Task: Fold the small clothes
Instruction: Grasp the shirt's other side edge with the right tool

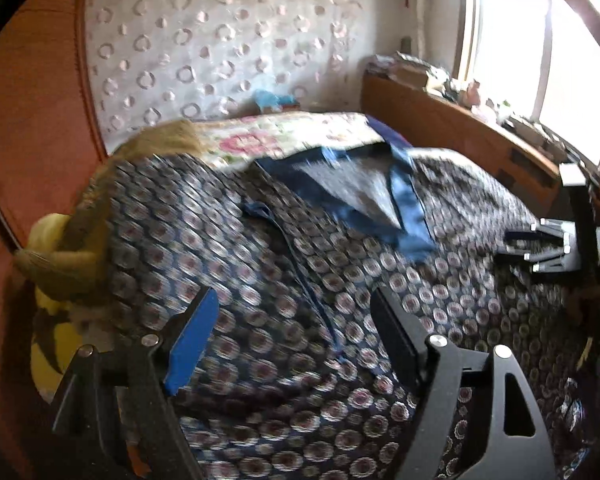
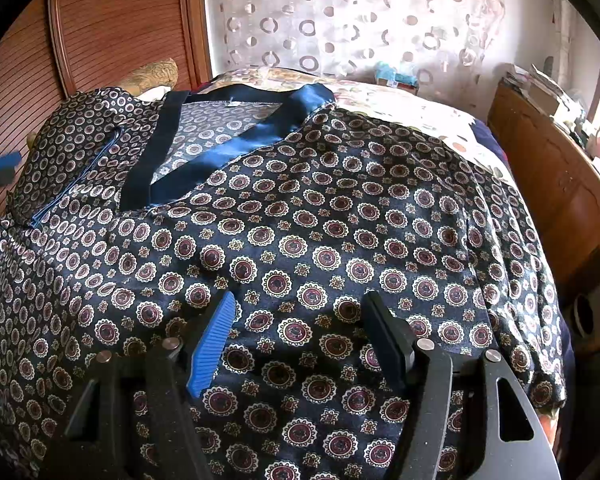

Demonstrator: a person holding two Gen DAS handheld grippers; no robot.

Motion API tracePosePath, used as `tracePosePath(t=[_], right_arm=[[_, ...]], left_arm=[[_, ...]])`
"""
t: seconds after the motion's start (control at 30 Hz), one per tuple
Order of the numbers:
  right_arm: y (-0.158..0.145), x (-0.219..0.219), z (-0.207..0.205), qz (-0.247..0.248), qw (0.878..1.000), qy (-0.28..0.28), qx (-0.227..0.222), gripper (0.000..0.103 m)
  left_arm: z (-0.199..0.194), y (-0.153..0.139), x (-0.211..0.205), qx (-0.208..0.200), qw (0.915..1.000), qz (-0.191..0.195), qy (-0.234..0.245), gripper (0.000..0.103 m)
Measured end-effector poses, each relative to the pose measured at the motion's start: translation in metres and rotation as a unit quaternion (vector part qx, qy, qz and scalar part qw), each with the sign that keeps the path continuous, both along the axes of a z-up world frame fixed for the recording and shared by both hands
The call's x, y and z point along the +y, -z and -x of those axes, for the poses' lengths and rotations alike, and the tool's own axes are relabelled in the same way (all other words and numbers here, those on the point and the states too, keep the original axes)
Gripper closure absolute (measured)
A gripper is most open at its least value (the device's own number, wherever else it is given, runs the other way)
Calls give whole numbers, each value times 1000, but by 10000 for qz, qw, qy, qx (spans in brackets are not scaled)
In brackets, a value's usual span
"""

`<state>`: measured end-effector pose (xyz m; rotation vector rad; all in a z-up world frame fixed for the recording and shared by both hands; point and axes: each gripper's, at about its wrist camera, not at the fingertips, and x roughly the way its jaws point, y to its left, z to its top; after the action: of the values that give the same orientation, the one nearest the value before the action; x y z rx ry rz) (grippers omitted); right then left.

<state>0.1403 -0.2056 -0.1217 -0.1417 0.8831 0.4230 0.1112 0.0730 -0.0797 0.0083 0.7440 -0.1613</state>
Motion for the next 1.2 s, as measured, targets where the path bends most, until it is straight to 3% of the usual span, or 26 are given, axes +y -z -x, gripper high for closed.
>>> tracePosePath(t=[0.3,0.53,0.63,0.83,0.97,1.13,1.2], right_arm=[[0,0,0,5,10000,0,-4,35],[-2,-8,-1,-223,9997,10,51,35],[-8,-20,4,-291,9994,115,-125,35],[-24,-77,16,-272,9963,637,-508,35],[-22,-128,19,-258,9927,1057,-514,35],[-5,-178,17,-295,9884,1472,-214,35],[6,-191,15,-439,9878,1495,56,35]], left_arm=[[-11,29,-14,547,9984,-128,67,24],[-17,40,-19,727,9969,-286,56,24],[-18,42,-20,784,9964,-314,52,24],[-20,43,-23,824,9959,-345,114,19],[-23,44,-26,845,9956,-361,156,15],[-24,45,-27,879,9952,-369,216,11],[-24,46,-28,911,9949,-366,248,4]])
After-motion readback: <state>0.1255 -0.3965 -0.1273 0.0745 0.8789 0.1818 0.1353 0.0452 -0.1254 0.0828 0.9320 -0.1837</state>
